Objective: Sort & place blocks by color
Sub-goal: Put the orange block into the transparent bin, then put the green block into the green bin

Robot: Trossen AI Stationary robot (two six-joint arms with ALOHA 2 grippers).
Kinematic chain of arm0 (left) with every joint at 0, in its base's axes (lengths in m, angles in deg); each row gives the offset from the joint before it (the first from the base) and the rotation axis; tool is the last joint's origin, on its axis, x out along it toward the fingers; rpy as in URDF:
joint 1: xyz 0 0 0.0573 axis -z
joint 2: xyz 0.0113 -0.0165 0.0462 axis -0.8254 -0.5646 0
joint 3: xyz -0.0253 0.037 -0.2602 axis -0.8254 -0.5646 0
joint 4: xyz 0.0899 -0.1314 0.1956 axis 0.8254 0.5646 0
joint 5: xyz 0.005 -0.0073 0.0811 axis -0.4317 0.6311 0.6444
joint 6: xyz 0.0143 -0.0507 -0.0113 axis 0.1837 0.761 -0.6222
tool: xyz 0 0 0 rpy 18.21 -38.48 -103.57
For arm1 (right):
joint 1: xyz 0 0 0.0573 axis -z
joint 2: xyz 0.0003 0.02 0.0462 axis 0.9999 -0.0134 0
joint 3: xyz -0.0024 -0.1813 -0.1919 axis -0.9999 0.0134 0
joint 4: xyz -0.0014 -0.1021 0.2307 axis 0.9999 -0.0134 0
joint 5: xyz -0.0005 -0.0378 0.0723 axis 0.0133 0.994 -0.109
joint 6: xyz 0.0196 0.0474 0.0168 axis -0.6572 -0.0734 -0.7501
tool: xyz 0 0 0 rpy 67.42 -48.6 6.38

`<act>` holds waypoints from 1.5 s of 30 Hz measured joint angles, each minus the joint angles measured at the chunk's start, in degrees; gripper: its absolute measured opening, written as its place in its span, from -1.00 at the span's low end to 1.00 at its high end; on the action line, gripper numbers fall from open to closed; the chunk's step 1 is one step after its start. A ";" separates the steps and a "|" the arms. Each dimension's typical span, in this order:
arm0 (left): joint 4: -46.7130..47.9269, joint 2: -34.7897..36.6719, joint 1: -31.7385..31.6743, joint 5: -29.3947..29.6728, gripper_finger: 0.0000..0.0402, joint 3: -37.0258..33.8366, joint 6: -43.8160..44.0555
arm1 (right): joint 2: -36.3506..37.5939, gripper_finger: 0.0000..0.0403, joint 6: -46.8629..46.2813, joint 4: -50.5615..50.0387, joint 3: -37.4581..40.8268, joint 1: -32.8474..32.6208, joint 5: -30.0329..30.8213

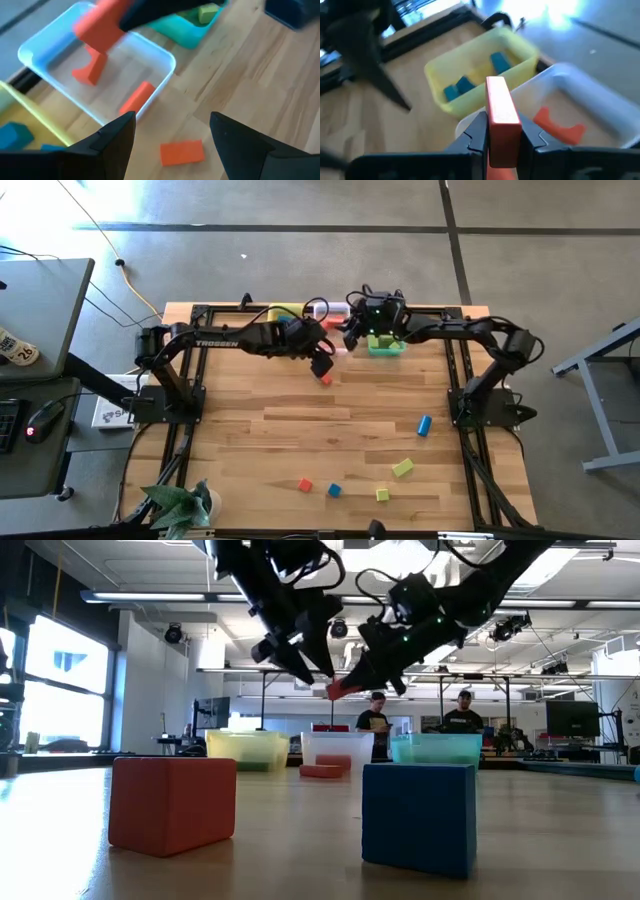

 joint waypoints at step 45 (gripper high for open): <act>23.58 4.25 4.37 -0.19 0.21 -0.09 -7.60 | -6.42 -0.24 -10.90 -46.28 -20.64 -12.34 0.13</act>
